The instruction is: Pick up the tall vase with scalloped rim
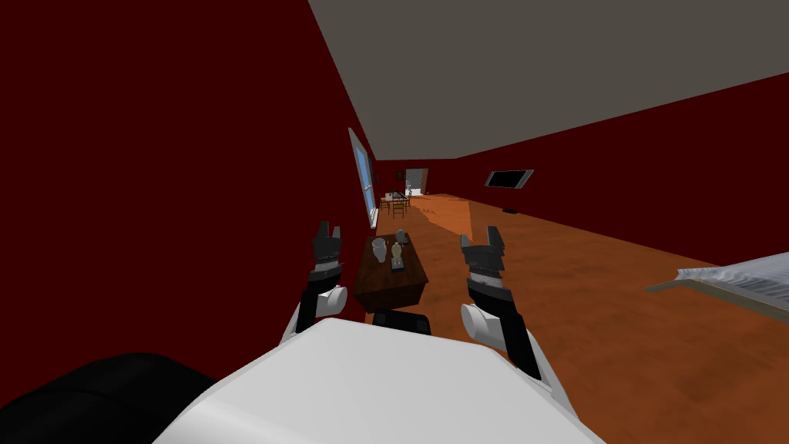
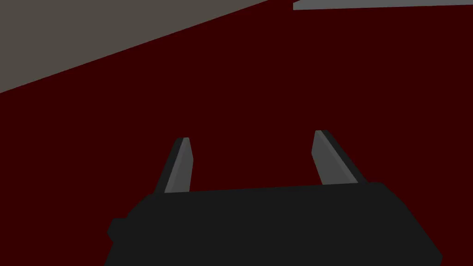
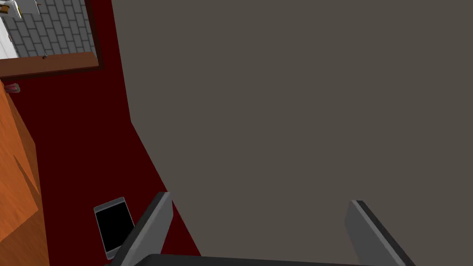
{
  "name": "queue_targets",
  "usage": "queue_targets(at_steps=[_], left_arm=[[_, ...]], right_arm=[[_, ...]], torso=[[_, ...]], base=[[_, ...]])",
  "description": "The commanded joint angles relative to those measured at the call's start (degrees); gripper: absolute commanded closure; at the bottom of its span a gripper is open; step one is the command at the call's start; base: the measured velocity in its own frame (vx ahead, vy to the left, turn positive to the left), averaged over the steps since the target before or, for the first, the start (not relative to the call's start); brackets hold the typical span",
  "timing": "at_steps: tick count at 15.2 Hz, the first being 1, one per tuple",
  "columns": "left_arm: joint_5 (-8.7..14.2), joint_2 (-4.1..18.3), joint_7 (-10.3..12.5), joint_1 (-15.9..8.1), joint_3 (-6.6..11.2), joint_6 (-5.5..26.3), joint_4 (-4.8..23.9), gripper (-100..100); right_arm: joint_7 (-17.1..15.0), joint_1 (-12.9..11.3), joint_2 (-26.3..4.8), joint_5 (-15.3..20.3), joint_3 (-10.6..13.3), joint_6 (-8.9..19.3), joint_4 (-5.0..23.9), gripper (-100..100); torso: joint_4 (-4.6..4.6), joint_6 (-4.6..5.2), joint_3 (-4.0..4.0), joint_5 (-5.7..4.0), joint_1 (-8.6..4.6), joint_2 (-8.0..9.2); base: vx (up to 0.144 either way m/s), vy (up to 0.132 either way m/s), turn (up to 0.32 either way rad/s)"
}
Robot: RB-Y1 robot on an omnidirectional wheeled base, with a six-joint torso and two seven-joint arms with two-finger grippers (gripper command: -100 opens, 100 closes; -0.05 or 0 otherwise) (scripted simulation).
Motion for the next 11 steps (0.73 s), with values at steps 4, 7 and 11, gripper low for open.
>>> queue_targets(at_steps=[4,7,11], left_arm=[[0.82,4.79,0.22,-1.97,0.19,2.61,2.38,-100],[1.7,7.98,0.46,-4.05,0.38,5.37,4.95,-100],[3.5,12.51,0.98,-8.29,0.74,10.72,10.22,-100]], right_arm=[[0.0,0.0,0.0,0.0,0.0,0.0,0.0,0],[0.0,0.0,0.0,0.0,0.0,0.0,0.0,0],[0.0,0.0,0.0,0.0,0.0,0.0,0.0,0]], torso=[[0.0,0.01,-0.01,0.0,0.0,-0.01],[0.0,0.01,-0.01,0.0,-0.01,-0.01],[-0.01,0.01,-0.01,0.0,-0.03,-0.01]], base=[[-0.002,-0.006,0.0],[-0.003,-0.011,0.0],[-0.005,-0.014,-0.001]])
